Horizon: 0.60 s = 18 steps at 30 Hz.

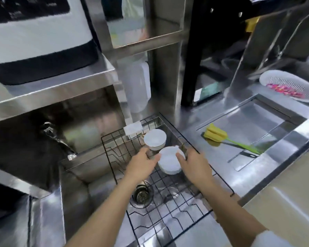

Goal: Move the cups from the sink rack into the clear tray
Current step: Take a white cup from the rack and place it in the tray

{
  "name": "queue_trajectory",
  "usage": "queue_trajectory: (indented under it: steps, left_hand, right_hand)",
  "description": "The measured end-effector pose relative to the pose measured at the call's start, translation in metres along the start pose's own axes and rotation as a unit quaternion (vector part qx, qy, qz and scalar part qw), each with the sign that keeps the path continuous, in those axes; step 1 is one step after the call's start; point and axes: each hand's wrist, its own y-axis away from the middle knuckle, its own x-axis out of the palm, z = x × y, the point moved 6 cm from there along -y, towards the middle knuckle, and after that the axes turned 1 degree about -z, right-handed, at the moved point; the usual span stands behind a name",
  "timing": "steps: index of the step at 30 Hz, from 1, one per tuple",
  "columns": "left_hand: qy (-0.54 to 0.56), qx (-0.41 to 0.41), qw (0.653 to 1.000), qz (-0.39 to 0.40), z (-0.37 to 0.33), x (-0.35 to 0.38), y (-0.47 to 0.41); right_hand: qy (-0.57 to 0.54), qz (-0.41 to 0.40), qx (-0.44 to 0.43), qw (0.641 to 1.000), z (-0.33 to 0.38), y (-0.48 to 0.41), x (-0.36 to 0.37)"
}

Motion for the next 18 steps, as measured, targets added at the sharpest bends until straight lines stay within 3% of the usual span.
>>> queue_trajectory:
  steps: [3,7,11,18]
  left_hand:
    - [0.095,-0.06,0.993,0.045,0.005,0.022,-0.01]
    - [0.19,-0.125,0.967,0.117,0.008,0.043,-0.014]
    - [0.202,-0.123,0.962,0.139,0.005,0.049,-0.017]
    - [0.202,-0.128,0.96,0.145,0.005,0.046,-0.012]
  right_hand:
    - [-0.008,0.063,0.026,0.998,-0.013,-0.003,0.014]
    - [-0.161,0.139,0.081,0.974,-0.014,-0.002,0.03]
    - [-0.237,0.165,0.132,0.948,-0.011,-0.002,0.037]
    - [-0.275,0.187,0.165,0.929,-0.003,0.011,0.034]
